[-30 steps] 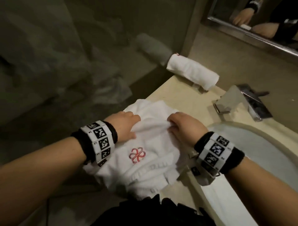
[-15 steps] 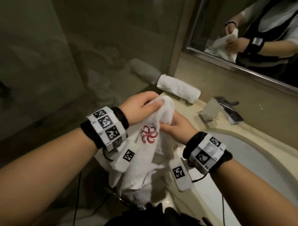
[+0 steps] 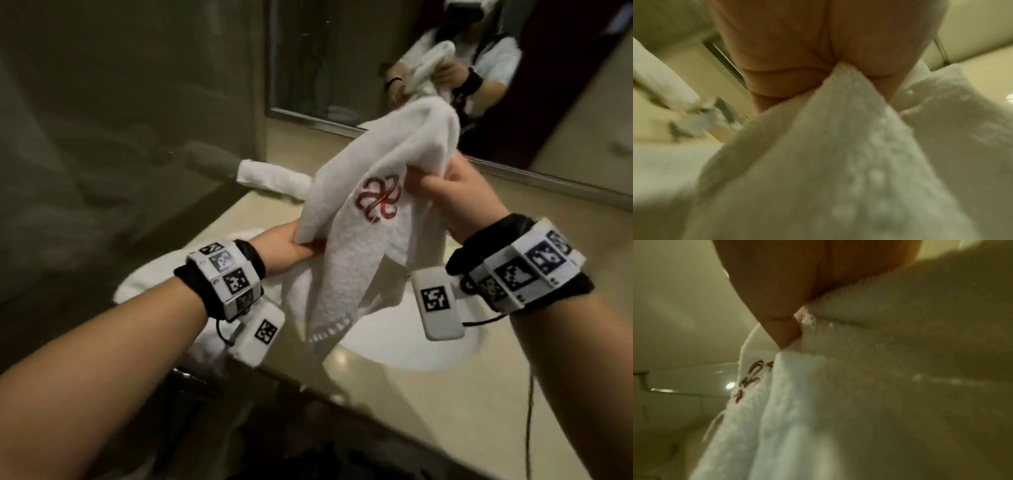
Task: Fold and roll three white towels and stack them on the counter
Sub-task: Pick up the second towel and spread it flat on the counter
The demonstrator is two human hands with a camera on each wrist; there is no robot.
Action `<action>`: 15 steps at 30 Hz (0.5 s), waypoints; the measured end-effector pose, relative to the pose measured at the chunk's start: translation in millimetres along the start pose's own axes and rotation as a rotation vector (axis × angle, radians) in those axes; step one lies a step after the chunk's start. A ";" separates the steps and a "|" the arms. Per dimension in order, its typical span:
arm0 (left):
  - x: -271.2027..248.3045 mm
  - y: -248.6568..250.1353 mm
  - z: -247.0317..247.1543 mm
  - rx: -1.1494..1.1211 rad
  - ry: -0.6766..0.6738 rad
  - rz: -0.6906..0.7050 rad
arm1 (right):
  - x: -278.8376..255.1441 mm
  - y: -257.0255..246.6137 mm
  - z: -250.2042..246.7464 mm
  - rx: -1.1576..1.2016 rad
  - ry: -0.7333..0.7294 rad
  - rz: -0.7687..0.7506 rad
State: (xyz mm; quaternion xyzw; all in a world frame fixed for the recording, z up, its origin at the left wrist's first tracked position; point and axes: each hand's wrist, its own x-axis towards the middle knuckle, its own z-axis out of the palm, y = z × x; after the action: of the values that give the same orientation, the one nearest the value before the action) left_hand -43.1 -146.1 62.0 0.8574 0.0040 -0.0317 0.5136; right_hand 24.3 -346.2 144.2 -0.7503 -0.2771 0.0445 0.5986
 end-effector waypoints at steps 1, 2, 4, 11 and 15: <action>2.3 19.8 23.5 -0.039 -0.060 0.036 | -23.1 -4.1 -29.2 -0.018 0.050 -0.003; 4.2 36.8 40.7 -0.064 -0.106 0.053 | -40.5 -8.2 -51.7 -0.035 0.099 0.000; 10.7 68.1 83.8 -0.088 -0.258 0.095 | -79.8 -14.9 -100.3 -0.075 0.212 0.031; 37.4 112.6 205.3 0.087 -0.536 0.018 | -190.7 23.5 -214.5 -0.272 0.393 0.338; 64.1 103.5 242.0 0.575 -0.486 0.083 | -216.7 87.4 -227.9 -0.413 0.372 0.598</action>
State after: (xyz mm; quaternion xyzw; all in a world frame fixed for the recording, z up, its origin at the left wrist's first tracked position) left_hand 12.8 -409.9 35.6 0.9334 -0.1620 -0.2131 0.2390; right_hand -35.7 -658.4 69.8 -0.8975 0.0628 0.0236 0.4359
